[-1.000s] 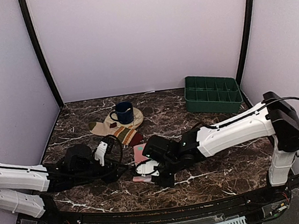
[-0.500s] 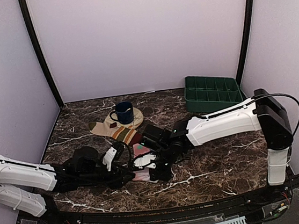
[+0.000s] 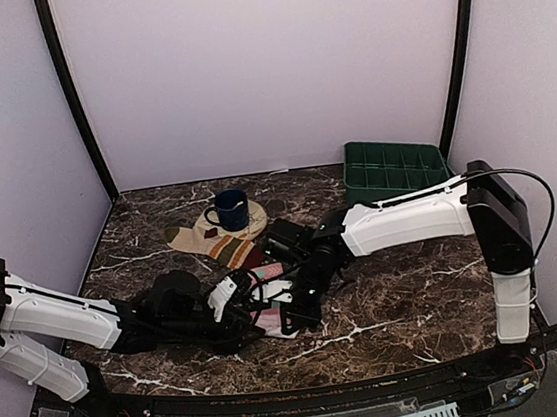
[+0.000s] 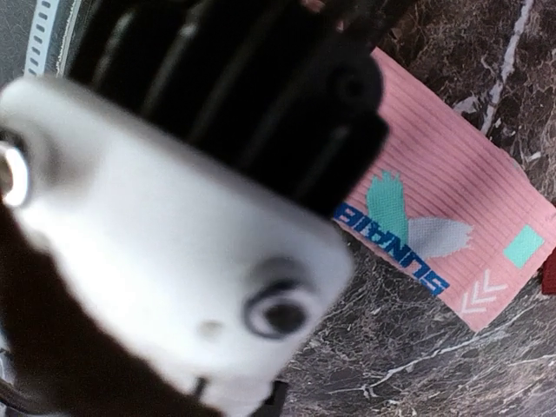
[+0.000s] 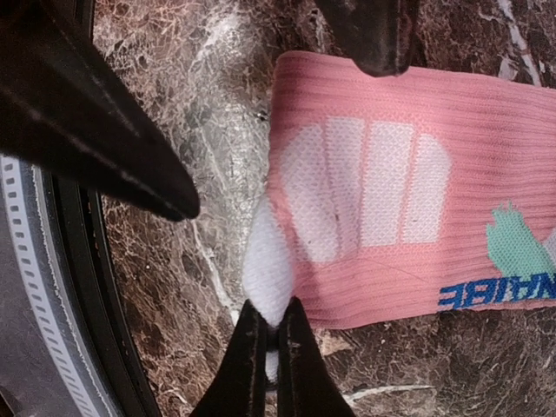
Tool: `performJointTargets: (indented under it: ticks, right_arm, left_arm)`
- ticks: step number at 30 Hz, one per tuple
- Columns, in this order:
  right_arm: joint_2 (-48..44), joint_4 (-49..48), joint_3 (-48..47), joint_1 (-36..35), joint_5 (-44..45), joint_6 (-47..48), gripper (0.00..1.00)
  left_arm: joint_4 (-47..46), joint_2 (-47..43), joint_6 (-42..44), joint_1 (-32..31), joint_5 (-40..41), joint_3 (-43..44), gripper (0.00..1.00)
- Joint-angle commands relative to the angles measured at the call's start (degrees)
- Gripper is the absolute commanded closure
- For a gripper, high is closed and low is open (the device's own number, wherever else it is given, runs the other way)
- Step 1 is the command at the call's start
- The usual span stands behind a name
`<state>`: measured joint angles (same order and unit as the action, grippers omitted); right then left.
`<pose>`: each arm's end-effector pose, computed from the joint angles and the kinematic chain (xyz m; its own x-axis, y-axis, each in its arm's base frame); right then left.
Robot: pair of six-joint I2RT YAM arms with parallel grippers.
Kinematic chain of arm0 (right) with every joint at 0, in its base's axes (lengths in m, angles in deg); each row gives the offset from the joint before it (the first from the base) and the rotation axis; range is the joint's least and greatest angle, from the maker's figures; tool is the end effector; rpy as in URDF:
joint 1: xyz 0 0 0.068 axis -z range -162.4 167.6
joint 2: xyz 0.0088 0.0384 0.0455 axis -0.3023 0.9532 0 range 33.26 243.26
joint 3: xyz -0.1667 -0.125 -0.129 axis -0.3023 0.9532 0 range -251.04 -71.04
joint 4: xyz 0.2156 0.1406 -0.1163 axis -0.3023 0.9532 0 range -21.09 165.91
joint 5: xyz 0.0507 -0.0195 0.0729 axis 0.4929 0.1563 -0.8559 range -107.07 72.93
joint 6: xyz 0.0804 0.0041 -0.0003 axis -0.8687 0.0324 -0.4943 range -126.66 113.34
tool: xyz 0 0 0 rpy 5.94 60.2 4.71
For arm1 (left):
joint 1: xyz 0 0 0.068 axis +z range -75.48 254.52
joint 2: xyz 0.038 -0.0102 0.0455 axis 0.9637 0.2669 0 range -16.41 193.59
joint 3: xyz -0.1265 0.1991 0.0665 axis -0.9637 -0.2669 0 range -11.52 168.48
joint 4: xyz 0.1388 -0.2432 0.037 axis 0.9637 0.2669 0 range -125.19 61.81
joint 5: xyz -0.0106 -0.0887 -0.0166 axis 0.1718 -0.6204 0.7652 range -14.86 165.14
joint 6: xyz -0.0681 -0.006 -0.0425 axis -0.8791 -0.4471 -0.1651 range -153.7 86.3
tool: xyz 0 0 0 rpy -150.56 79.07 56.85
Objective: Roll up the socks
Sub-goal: Roll the sock at the center of the board.
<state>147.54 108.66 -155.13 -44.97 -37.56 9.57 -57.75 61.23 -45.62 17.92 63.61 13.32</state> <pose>0.1744 0.3890 0.1146 -0.1677 -0.8913 -0.4213 -0.9723 0.0790 0.2200 0.1547 -0.2596 0.0951 -0.4599 0.3296 -0.8245 0.8361 0.4736 -0.2770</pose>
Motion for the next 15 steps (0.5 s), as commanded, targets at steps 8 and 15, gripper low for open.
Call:
performJointTargets:
  ticks: [8, 15]
  right_arm:
    - [3.5, 3.7, -6.1, 2.7, -7.6, 1.6, 1.00]
    - [7.3, 8.3, -11.0, 3.1, -10.5, 2.5, 1.00]
  left_arm:
    - [-3.4, 1.4, 6.7, -1.5, -1.6, 2.1, 0.46]
    - [-4.4, 4.2, 8.1, -1.8, -2.8, 3.9, 0.47]
